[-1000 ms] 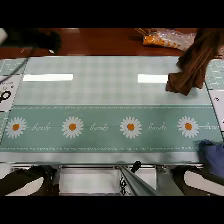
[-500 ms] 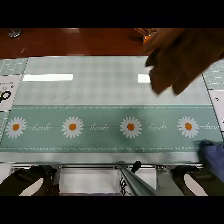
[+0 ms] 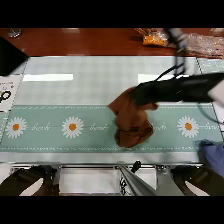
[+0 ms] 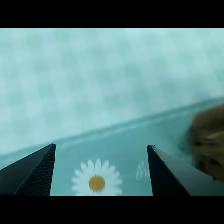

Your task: Fold the shirts.

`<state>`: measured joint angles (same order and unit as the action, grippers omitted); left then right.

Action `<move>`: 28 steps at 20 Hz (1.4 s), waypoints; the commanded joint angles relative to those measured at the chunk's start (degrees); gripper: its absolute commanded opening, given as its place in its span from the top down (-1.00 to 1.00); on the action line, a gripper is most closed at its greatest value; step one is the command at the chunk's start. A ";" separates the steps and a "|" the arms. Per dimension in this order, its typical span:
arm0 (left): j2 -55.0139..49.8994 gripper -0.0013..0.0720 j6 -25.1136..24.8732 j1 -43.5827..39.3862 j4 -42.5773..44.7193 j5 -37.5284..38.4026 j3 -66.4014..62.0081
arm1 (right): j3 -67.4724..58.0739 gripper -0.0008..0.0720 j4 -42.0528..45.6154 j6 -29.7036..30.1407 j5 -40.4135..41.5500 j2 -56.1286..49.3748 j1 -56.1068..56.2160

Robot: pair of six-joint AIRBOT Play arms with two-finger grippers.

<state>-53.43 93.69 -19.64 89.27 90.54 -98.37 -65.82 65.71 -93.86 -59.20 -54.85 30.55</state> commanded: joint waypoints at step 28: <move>-11.78 -0.53 -23.12 5.55 -50.53 -44.92 69.24 | 12.98 -0.67 11.21 11.41 -16.61 11.45 -46.14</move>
<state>-60.31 76.71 -14.13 47.29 51.64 -29.98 -53.78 78.76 -82.67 -75.46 -43.44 -14.92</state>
